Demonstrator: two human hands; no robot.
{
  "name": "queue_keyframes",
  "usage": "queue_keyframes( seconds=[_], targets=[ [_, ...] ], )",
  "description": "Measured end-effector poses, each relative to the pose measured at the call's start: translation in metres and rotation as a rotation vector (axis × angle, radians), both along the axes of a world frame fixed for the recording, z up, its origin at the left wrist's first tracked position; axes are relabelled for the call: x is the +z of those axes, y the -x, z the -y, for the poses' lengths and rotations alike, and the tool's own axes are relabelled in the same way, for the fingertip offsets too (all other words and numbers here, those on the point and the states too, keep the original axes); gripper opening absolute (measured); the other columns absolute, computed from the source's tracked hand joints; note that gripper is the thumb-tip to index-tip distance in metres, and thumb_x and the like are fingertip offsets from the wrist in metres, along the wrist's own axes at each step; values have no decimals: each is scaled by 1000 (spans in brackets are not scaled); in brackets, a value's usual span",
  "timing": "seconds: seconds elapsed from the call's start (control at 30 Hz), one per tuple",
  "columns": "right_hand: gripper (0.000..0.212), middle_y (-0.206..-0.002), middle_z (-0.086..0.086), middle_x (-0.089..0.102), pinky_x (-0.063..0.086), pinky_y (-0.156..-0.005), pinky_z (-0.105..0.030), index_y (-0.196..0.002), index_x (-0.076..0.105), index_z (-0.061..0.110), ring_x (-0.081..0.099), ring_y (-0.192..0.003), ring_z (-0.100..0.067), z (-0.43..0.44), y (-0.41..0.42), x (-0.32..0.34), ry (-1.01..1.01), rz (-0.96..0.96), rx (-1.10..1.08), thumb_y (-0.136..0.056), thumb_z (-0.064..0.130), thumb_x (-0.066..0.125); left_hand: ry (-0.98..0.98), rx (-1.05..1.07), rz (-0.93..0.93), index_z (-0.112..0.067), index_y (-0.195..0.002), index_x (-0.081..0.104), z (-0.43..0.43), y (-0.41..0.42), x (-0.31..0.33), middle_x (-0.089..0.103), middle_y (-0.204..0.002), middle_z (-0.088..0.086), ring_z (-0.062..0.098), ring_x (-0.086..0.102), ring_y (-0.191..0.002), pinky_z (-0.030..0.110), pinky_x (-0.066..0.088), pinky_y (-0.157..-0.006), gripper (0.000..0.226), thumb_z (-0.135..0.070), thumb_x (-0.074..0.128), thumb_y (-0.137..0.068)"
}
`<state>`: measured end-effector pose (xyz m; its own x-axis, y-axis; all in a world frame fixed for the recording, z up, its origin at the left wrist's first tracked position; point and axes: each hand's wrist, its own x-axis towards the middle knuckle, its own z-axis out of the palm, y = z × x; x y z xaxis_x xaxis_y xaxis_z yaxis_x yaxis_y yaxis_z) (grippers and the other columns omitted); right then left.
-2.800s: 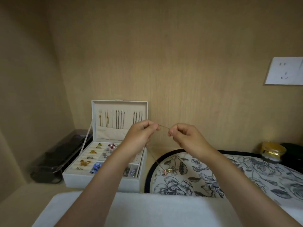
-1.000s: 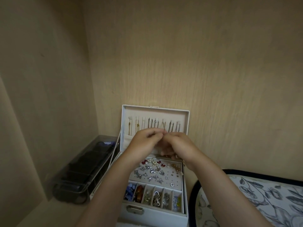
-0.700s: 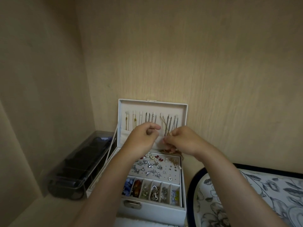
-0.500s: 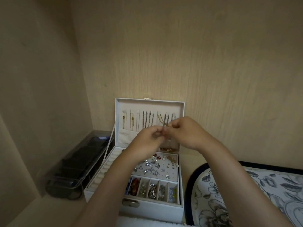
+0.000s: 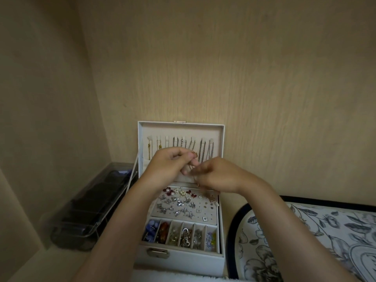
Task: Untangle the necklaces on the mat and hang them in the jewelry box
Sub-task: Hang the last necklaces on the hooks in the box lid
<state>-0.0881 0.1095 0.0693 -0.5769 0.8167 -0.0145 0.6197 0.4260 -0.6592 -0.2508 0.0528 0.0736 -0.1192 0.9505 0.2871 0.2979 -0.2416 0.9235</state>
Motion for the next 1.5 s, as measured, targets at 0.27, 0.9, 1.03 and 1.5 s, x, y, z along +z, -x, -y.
queue_keyframes(
  seconds=[0.27, 0.9, 1.03, 1.5],
  targets=[
    [31, -62, -1, 67, 49, -62, -30, -68, 71, 14, 58, -55, -9, -6, 13, -16, -275, -116, -106, -94, 28, 63, -18, 56, -194, -24, -100, 74, -9, 10, -10, 71, -95, -15, -6, 63, -87, 12, 44, -76, 13, -21, 63, -94],
    [15, -71, -3, 74, 52, -50, -27, -86, 78, 16, 65, -48, -13, -22, 40, 27, -310, -411, -289, -93, 15, 64, -142, 304, -974, -28, -115, 65, -12, 21, -34, 58, -115, -4, 16, 42, -112, 35, 32, -101, 24, -32, 50, -96],
    [17, -79, 10, 73, 55, -64, -26, -93, 79, 22, 62, -60, 0, -22, 41, 13, -447, -167, -205, -89, 12, 66, -144, 295, -939, -29, -110, 68, -13, 24, -32, 59, -114, -5, 15, 43, -112, 37, 34, -103, 22, -33, 52, -96],
    [24, -87, 12, 68, 53, -63, -28, -92, 76, 34, 64, -79, -11, -2, 30, -9, -782, 277, -132, -82, 54, 70, -135, 282, -940, -31, -115, 67, -14, 25, -32, 60, -115, -9, 13, 41, -111, 34, 32, -100, 23, -34, 59, -94]
  ],
)
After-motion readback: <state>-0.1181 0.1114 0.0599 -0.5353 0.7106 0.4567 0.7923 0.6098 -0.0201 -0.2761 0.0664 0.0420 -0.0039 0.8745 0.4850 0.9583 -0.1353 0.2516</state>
